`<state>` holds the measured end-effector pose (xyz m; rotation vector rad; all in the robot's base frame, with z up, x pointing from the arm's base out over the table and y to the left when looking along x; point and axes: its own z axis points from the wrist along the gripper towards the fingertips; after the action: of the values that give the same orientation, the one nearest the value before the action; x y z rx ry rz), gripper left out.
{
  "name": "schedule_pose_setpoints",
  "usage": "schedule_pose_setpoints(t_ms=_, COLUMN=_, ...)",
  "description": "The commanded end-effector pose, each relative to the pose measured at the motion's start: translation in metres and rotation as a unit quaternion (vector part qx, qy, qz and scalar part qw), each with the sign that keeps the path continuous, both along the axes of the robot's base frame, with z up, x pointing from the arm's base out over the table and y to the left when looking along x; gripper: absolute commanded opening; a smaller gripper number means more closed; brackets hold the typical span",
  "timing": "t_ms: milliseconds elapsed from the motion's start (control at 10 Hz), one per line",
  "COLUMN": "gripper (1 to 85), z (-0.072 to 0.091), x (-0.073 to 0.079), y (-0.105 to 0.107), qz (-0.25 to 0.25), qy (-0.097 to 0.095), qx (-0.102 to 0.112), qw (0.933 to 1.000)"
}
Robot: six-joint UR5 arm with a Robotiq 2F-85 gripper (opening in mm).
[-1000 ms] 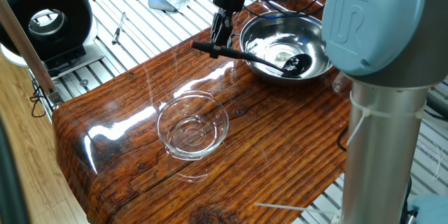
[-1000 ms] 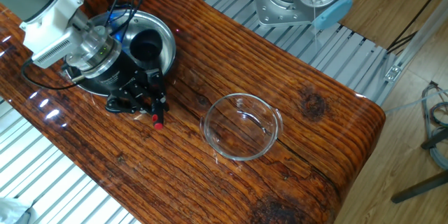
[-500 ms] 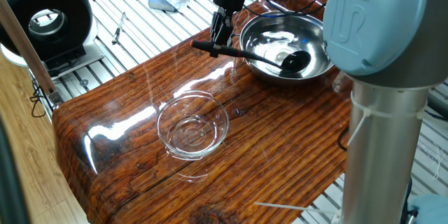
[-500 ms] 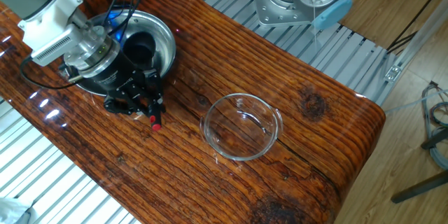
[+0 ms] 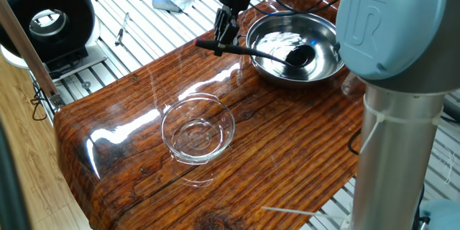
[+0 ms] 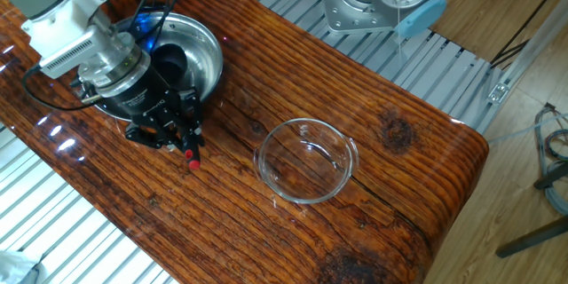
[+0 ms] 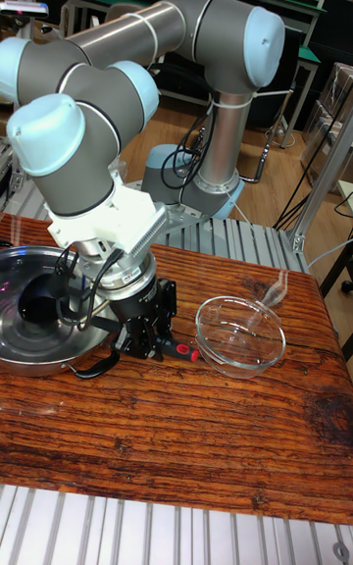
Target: Scoop water with a large spoon from one bowl to another
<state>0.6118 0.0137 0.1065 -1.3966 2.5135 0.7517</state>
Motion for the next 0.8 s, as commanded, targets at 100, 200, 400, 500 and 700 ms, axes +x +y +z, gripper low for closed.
schedule_pose_setpoints(t_ms=100, gripper=1.0, z=0.012, x=0.009, y=0.009, qz=-0.005, qy=-0.029, qx=0.023, qw=0.9993)
schedule_pose_setpoints(t_ms=200, gripper=1.0, z=0.014, x=0.012, y=0.011, qz=-0.006, qy=-0.037, qx=0.029, qw=0.9989)
schedule_pose_setpoints(t_ms=400, gripper=1.0, z=0.017, x=0.019, y=0.01, qz=-0.006, qy=-0.057, qx=0.031, qw=0.9979)
schedule_pose_setpoints(t_ms=500, gripper=1.0, z=0.016, x=0.024, y=0.006, qz=-0.002, qy=-0.076, qx=0.021, qw=0.9969)
schedule_pose_setpoints(t_ms=700, gripper=1.0, z=0.018, x=0.033, y=0.002, qz=-0.004, qy=-0.108, qx=0.012, qw=0.9941)
